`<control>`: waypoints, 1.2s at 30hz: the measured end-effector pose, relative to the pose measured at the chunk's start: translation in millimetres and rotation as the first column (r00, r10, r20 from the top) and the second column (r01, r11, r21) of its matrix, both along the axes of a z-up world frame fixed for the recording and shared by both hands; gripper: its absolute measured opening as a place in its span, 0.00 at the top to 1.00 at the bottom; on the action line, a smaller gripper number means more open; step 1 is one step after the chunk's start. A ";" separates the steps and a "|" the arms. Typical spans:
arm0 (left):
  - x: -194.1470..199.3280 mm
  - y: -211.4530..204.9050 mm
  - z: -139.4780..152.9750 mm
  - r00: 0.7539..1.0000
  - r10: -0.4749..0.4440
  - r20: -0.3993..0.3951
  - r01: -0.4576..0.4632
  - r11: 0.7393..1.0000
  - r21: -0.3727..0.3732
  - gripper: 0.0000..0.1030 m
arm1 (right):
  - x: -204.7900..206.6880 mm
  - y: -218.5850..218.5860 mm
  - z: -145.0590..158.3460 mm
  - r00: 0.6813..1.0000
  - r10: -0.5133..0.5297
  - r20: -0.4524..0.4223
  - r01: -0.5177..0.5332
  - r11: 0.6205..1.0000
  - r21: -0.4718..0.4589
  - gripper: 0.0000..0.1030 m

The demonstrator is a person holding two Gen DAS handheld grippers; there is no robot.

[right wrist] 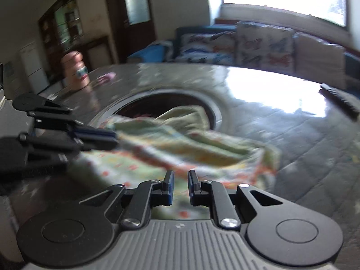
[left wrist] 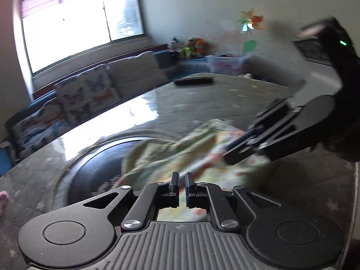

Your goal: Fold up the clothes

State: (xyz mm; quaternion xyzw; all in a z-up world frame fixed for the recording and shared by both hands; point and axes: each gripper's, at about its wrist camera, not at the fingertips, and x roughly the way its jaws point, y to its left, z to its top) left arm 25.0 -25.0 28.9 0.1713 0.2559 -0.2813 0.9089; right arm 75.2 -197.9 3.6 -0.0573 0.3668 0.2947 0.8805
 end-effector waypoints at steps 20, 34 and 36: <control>12.0 4.5 -23.5 0.998 0.013 -0.066 -0.014 1.000 -0.008 0.91 | 79.5 42.6 -18.9 0.996 -0.092 0.017 0.091 0.995 0.036 0.82; 97.3 50.3 -29.1 0.944 0.274 -0.184 -0.278 0.961 0.003 0.91 | 65.8 41.6 -22.6 0.998 -0.062 0.018 0.061 0.998 0.014 0.56; 98.6 53.4 -29.7 0.938 0.296 -0.181 -0.300 0.954 0.007 0.91 | 64.8 42.7 -20.7 0.998 -0.059 0.033 0.059 0.998 0.013 0.53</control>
